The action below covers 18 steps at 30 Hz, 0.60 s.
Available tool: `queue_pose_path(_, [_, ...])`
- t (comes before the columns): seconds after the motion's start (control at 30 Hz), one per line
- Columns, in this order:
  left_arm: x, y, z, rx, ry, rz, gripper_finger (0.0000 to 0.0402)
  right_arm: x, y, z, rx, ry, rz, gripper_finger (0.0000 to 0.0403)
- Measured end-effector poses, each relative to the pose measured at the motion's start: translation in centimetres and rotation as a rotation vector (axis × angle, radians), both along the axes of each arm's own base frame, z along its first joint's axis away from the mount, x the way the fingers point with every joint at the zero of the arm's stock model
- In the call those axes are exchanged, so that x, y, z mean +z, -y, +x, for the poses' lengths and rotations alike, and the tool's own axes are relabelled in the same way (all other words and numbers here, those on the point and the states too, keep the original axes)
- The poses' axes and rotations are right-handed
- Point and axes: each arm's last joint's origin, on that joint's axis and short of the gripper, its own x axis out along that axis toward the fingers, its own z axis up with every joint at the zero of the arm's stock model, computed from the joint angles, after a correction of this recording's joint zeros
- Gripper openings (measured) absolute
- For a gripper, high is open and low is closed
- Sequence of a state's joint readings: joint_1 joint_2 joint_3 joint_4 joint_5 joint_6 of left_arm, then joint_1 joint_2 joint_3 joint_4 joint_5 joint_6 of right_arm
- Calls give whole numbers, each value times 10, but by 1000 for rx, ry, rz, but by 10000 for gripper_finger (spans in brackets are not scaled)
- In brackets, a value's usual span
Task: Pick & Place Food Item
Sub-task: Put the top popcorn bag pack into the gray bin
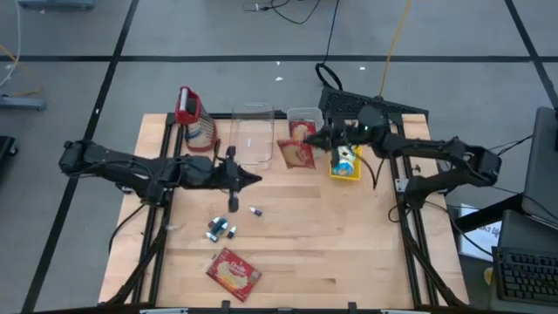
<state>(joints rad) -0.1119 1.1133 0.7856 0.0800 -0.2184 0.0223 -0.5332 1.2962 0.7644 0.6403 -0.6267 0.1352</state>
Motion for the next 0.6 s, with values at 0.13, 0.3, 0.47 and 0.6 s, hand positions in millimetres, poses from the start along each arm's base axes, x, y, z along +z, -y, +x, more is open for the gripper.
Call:
queue_pose_path(0.13, [-16, -14, -1, 61, -34, -22, 22, 2, 28, -13, 4, 70, 20, 0])
queue_pose_path(0.3, [-18, -26, 0, 115, -35, -31, 27, -1, 59, -28, -20, 124, -13, 0])
queue_pose_path(0.47, [-18, -35, 0, 144, -40, -13, 17, -25, 81, -26, -74, 96, -46, 0])
queue_pose_path(0.6, [-22, -39, -2, 165, -81, -18, 5, -45, 88, -20, -46, 65, -19, 0])
